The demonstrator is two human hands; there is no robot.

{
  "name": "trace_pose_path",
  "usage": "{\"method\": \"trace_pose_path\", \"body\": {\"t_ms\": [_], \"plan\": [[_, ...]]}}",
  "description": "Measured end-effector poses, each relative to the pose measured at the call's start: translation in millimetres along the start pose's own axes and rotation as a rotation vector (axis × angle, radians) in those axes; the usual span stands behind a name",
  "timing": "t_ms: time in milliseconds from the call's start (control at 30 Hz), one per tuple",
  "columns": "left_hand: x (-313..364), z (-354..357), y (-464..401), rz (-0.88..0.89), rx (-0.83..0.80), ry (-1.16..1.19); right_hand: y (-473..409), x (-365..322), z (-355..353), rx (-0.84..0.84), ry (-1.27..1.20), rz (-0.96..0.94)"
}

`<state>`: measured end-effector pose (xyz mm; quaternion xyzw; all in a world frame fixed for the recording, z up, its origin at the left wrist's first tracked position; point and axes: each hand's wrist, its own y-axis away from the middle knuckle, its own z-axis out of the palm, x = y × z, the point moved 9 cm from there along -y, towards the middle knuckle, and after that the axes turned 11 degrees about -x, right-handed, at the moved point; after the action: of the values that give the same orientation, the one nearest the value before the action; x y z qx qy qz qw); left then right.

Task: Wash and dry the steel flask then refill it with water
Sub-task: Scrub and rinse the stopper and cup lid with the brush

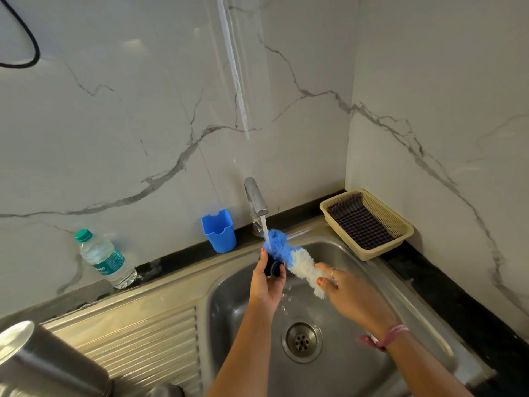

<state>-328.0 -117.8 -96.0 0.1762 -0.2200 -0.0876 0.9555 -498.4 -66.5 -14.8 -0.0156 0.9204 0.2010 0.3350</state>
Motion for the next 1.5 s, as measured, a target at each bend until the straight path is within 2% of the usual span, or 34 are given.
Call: {"method": "trace_pose_path", "body": {"t_ms": [233, 500, 800, 1100, 1500], "plan": [[1.9, -0.5, -2.8, -0.016, -0.001, -0.027, 2.7, -1.8, -1.0, 0.015, 0.02, -0.001], [-3.3, -2.2, -5.5, -0.012, 0.007, -0.006, 3.8, 8.7, 1.8, -0.017, -0.032, 0.046], [-1.3, -5.4, -12.9, -0.019, 0.022, 0.049, 14.9, 7.3, -2.6, 0.029, -0.115, 0.013], [-8.4, -5.6, -8.4, -0.042, 0.038, 0.013, 10.3, 11.7, 6.7, 0.02, -0.122, 0.044], [-10.2, -8.9, -11.2, -0.05, 0.048, 0.107, 13.1, 2.2, 8.3, 0.034, -0.075, 0.052]]}}
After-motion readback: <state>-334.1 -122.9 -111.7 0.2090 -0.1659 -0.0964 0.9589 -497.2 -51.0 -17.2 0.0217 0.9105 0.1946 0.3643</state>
